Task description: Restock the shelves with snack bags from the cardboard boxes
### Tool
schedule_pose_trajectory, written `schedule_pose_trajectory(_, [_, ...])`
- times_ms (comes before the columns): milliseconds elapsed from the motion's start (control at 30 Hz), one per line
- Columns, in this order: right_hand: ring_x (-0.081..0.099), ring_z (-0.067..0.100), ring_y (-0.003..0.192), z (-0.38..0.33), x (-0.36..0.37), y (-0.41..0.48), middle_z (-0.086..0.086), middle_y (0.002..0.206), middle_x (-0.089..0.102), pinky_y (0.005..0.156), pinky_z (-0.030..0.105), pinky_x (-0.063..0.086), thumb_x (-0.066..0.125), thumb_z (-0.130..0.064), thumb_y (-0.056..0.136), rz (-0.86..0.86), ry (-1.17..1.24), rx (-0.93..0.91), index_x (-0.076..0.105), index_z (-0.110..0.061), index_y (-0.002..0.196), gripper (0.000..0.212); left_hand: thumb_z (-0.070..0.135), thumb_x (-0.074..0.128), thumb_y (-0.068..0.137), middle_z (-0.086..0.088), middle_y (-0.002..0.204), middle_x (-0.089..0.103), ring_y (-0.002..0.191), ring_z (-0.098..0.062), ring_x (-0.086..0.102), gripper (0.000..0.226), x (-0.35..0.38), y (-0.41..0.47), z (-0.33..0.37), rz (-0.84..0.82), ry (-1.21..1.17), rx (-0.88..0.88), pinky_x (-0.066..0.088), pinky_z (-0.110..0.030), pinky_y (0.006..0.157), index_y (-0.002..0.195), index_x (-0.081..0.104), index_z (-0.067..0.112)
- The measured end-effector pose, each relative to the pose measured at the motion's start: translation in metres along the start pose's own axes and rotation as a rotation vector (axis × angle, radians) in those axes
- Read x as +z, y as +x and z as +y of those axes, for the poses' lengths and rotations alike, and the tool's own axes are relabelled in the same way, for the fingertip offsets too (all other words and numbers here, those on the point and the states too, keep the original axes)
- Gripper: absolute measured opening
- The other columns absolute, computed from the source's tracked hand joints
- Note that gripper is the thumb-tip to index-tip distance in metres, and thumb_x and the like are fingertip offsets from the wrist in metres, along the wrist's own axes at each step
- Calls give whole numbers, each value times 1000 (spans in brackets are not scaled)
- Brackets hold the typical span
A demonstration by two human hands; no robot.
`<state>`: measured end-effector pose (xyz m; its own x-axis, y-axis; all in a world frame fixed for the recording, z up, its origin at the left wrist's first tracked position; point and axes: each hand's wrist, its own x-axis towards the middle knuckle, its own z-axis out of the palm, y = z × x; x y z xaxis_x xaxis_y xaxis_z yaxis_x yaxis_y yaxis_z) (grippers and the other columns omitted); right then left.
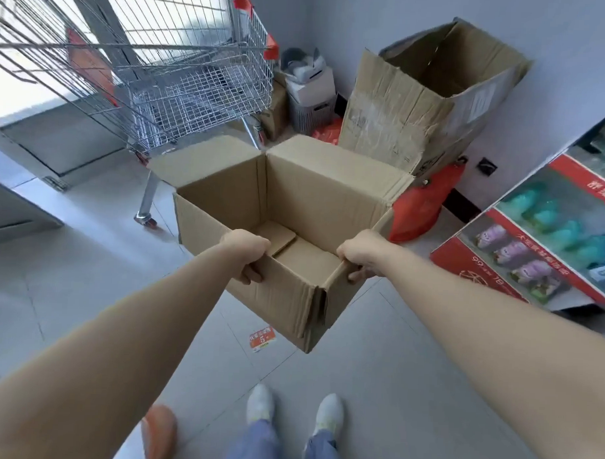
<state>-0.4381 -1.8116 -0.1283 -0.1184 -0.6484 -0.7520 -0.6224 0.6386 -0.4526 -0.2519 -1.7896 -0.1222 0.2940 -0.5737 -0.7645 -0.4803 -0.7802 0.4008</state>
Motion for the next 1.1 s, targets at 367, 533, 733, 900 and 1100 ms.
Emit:
schedule_pose_trajectory(367, [58,21,45,-7,58,268,9,84,51,41,23,50,53,-7,87,-21,-17,102,52,-3,92,7,16,41,88,-25,72,67,57,-32,61,25,70,287,6,-44,-10,-90,55,-35,60,97,54,-4])
schedule_pose_trajectory(533, [58,22,60,31,104,366,14,112,50,67,34,57,47,-6,92,-7,54,154,31,-6,130,41,12,42,81,-19,55,67,44,-26,58,53,119,397,-24,-78,-38,-160,55,-30,60,128,42,-13])
schedule_pose_trajectory(733, [54,19,54,63,127,458,8,94,48,73,39,60,50,-2,89,137,87,177,10,-9,143,67,8,44,86,-19,63,63,46,-24,56,47,174,484,-27,-99,-105,-137,45,-22,42,127,43,-14])
schedule_pose_trajectory(900, [63,38,99,81,123,499,16,127,53,85,50,55,60,-10,86,260,30,115,22,-11,132,59,15,50,90,-15,92,68,57,-16,65,39,204,516,-10,-107,-103,-47,50,-24,50,124,47,-4])
schedule_pose_trajectory(1100, [50,35,124,77,103,486,18,136,51,99,37,42,53,-13,93,267,-140,38,34,-6,140,51,13,46,96,-19,127,54,117,-35,56,46,198,499,14,-57,83,110,47,-42,94,139,36,0])
